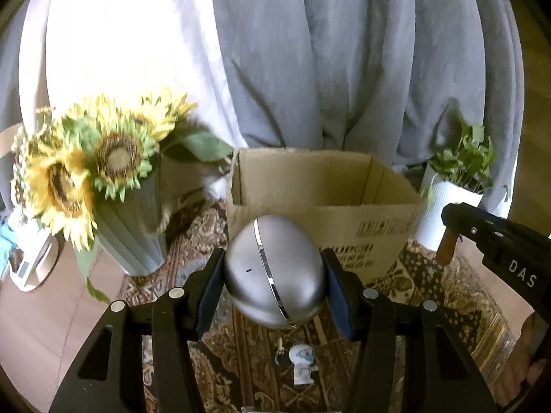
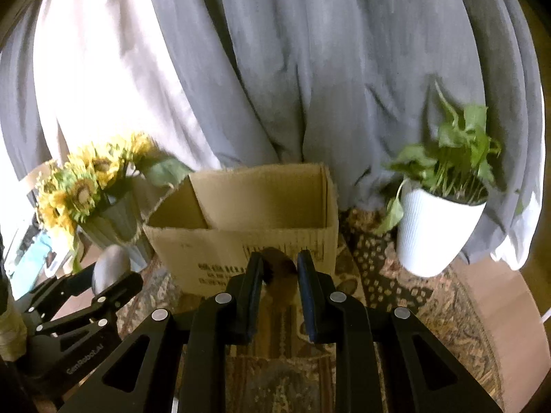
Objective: Organize rigid objects
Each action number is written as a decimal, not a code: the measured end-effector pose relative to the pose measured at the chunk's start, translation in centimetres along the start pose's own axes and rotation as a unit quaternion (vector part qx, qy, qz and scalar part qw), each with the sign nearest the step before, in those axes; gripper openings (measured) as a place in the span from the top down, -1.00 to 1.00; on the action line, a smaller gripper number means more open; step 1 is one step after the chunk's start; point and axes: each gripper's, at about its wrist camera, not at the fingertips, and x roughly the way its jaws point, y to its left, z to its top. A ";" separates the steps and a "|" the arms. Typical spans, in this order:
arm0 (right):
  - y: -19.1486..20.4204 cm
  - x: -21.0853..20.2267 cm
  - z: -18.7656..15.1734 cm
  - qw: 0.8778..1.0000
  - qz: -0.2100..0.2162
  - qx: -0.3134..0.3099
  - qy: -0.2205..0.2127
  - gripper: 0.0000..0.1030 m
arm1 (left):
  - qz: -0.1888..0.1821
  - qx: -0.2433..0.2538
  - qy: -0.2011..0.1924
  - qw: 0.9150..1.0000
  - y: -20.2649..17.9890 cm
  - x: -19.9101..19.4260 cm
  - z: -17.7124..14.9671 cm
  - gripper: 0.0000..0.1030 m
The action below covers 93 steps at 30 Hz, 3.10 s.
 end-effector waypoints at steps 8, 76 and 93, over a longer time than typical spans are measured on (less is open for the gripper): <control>0.3 -0.5 1.8 1.000 0.013 0.002 -0.028 0.75 | -0.012 0.009 -0.028 1.000 0.0 -0.3 2.5 -0.06; -2.3 12.8 -10.4 0.979 -0.015 -0.010 0.204 0.08 | 0.003 0.049 0.126 0.991 -1.9 9.1 -7.2 -0.06; -2.0 12.1 -11.0 0.979 0.003 -0.019 0.203 0.43 | 0.000 0.047 0.124 0.991 -2.2 8.6 -7.2 -0.06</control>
